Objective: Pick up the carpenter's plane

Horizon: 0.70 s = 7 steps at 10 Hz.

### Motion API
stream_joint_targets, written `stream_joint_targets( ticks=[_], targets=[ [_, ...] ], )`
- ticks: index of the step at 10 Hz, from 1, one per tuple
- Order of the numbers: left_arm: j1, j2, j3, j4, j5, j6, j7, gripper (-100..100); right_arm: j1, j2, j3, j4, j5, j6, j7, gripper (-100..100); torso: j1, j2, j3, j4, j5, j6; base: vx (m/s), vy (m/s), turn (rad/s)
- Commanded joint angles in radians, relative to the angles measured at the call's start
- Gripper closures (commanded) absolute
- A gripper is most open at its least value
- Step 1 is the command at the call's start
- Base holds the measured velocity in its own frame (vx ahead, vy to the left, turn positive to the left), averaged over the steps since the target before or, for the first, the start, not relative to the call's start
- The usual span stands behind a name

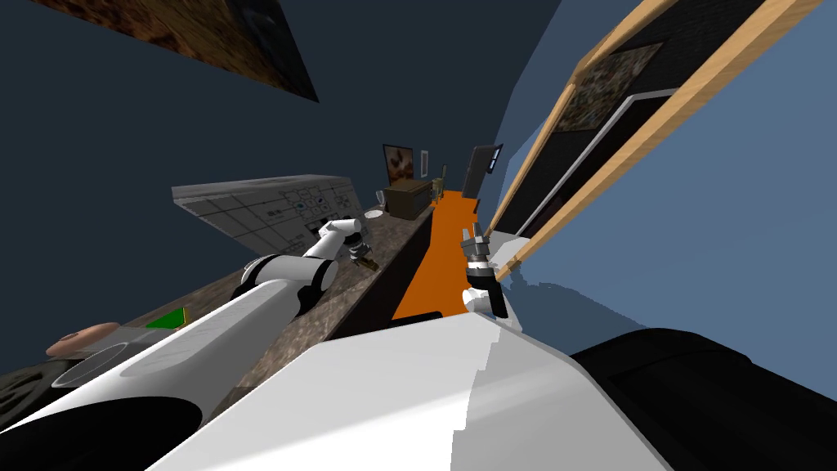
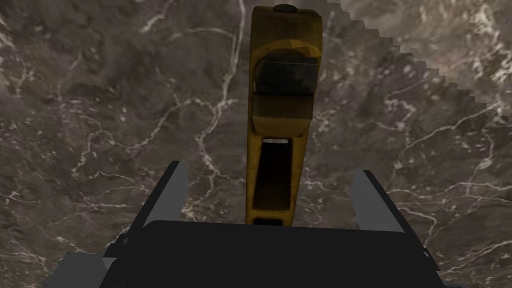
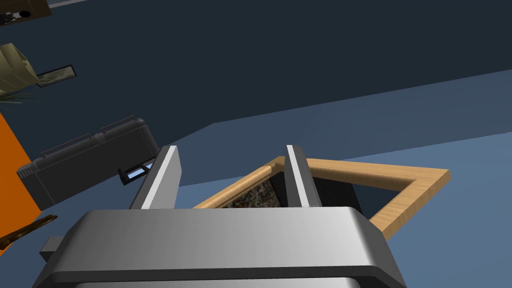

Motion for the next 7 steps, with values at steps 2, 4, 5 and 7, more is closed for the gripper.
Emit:
stream_joint_targets(
  ticks=[2,4,5,7],
  targets=[
    [0.0,-0.001,0.0,0.002,0.0,0.002,0.0,0,0.0,0.0,0.0,0.0,0.0,0.0,0.0,0,0.0,0.0,0.0,0.0,0.0,0.0,0.0,0.002,-0.006],
    [0.03,-0.019,0.001,0.011,-0.009,-0.041,0.007,-100,0.0,0.0,0.0,0.0,0.0,0.0,0.0,0,0.001,0.0,0.0,0.0,0.0,0.0,0.011,0.02,-0.037],
    [0.037,-0.024,0.001,0.014,-0.011,-0.051,0.009,-100,0.0,0.0,0.0,0.0,0.0,0.0,0.0,0,0.001,-0.001,-0.001,0.0,0.0,0.0,0.015,0.02,-0.018],
    [0.038,-0.021,0.001,0.005,-0.01,-0.043,0.009,100,0.0,0.0,0.0,0.0,0.0,0.0,0.0,0,0.0,-0.001,0.0,0.0,0.0,0.0,0.003,0.004,-0.002]
  ],
)
